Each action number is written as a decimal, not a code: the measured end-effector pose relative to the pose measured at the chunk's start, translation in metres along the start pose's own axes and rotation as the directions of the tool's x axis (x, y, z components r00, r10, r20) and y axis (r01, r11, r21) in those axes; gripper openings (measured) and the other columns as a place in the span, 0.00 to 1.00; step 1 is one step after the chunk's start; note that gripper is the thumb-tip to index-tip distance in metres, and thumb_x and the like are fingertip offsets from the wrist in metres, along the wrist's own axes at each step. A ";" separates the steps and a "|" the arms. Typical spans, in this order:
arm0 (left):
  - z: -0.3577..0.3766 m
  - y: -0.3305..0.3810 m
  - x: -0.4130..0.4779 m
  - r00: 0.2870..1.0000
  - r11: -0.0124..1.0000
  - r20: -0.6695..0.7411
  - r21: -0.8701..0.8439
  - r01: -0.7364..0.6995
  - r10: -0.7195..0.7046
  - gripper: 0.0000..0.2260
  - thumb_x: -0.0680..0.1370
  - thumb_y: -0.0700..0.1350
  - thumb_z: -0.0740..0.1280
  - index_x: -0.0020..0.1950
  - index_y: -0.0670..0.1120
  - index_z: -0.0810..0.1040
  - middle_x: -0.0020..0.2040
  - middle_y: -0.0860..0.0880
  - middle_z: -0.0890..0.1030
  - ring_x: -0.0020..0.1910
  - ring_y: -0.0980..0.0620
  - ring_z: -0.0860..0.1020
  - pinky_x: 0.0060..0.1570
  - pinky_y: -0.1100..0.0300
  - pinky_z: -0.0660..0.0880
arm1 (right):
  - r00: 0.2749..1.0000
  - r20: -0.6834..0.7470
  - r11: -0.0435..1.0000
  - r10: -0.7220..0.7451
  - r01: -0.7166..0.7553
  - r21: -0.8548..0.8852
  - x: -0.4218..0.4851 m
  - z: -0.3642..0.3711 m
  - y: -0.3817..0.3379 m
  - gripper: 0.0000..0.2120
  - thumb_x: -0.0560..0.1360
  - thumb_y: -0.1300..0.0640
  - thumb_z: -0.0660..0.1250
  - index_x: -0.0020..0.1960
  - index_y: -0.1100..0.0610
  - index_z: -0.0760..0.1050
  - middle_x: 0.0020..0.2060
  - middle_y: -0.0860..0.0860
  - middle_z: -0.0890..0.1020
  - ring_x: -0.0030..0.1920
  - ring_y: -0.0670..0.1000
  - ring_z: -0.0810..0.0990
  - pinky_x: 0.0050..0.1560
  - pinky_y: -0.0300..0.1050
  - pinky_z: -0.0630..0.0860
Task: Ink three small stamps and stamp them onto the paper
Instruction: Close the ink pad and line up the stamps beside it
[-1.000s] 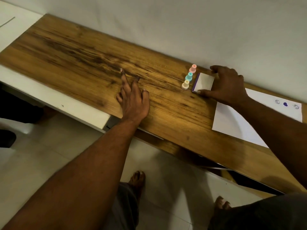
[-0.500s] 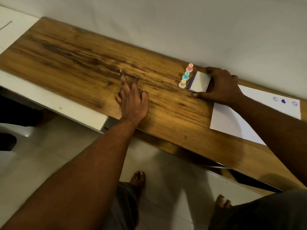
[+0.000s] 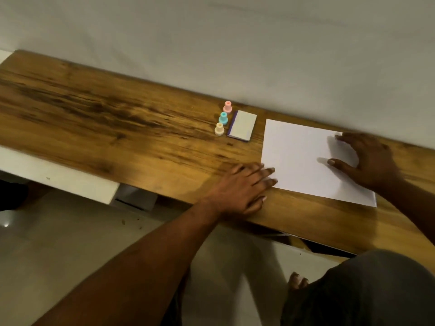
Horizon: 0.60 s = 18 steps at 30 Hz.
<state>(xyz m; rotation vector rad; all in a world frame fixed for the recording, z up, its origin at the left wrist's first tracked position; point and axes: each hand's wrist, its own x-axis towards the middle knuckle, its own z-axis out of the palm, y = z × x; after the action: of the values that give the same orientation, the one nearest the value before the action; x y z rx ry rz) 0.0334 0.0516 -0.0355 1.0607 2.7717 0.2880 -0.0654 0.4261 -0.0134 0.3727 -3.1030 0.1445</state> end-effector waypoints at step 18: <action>0.012 0.009 -0.003 0.984 0.994 -0.149 -0.062 0.088 -0.096 0.24 0.84 0.59 0.57 0.75 0.50 0.76 0.79 0.51 0.73 0.79 0.49 0.67 0.76 0.46 0.63 | 0.976 -0.192 0.953 -0.098 0.148 0.266 -0.049 0.028 0.042 0.24 0.81 0.42 0.61 0.70 0.54 0.78 0.72 0.52 0.77 0.72 0.58 0.73 0.72 0.62 0.67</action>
<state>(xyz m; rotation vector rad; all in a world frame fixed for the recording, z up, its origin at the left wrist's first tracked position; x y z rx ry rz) 0.0437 0.0580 -0.0449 0.9311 2.9176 0.4489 -0.0276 0.4759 -0.0465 0.5268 -2.8747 0.5831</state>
